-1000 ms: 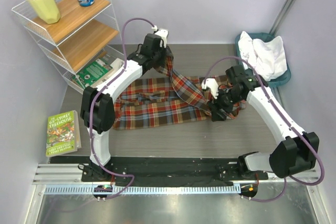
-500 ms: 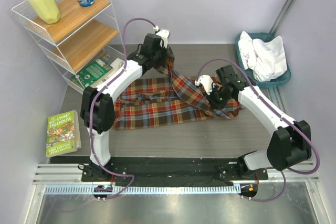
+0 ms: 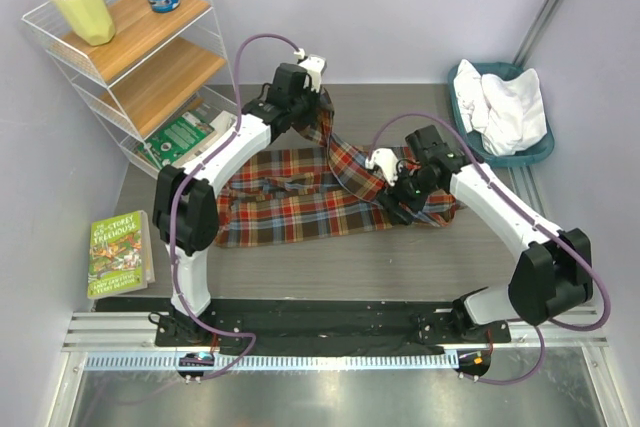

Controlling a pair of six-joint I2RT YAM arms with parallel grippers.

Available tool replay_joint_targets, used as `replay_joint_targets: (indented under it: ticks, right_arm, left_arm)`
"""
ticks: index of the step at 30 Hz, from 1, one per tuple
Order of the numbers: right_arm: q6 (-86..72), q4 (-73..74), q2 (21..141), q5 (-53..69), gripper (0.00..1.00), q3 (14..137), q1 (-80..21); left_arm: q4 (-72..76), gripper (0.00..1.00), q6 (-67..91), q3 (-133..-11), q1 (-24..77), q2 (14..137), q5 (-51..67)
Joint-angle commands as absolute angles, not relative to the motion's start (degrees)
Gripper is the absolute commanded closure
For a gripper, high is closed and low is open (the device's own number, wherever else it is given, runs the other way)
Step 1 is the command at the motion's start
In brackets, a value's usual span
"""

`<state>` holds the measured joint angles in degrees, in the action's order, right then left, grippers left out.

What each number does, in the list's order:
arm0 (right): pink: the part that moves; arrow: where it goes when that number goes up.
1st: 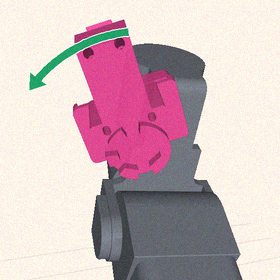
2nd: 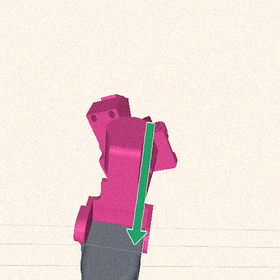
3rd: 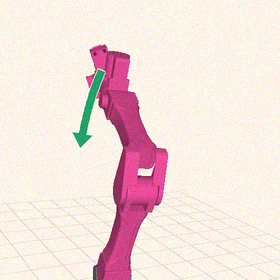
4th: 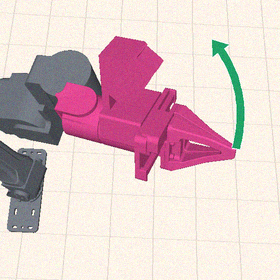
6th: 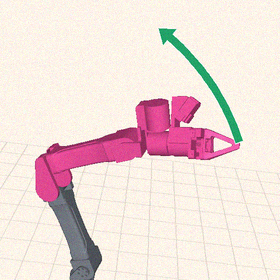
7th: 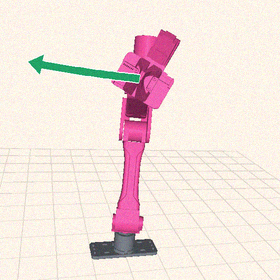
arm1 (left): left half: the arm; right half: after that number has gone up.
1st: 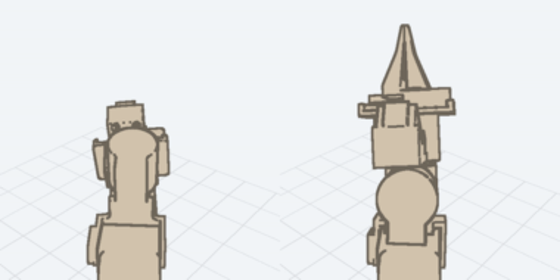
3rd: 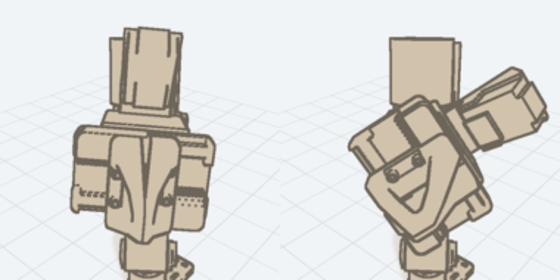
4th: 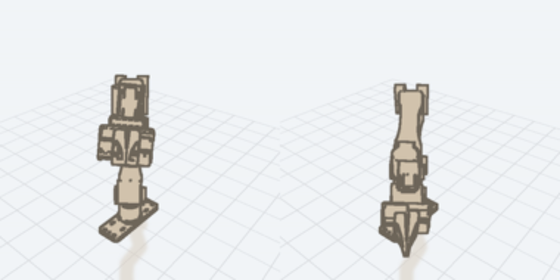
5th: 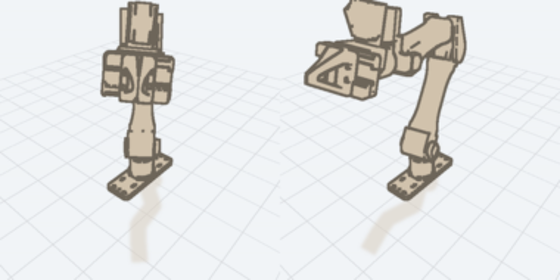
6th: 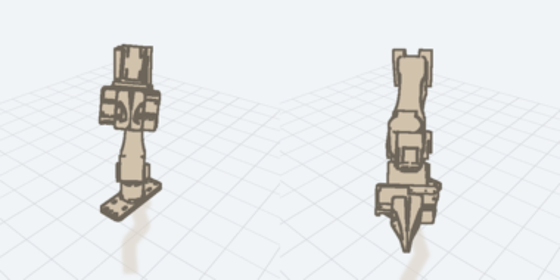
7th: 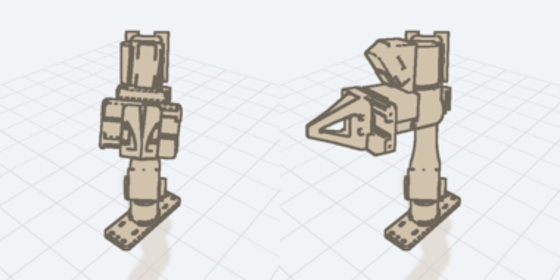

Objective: Fold and stack the long sleeve shirts
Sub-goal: Fold the shirt

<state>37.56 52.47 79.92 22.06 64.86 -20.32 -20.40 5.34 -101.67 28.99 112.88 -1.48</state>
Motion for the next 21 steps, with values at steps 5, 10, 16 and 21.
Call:
replay_joint_targets:
  ticks: [5, 10, 16, 21]
  right_arm:
    - [34.9, 45.4, 85.5, 11.7, 0.49, 65.0, -22.0]
    - [35.3, 45.1, 86.3, 7.4, 0.99, 68.1, -20.9]
    - [38.4, 44.3, 86.6, 6.3, 0.99, 70.1, -16.4]
    - [42.3, 43.4, 90.8, 7.2, 0.99, 73.6, -13.0]
  left_arm:
    - [-18.0, 1.00, 2.7, -102.8, 28.9, 107.3, -0.9]
    - [-17.4, 1.00, 1.7, -102.3, 28.9, 106.0, -0.2]
    - [-16.2, 1.00, -2.4, -99.7, 28.9, 102.9, 2.3]
    - [-13.7, 1.00, -5.4, -95.5, 28.8, 99.8, 4.9]
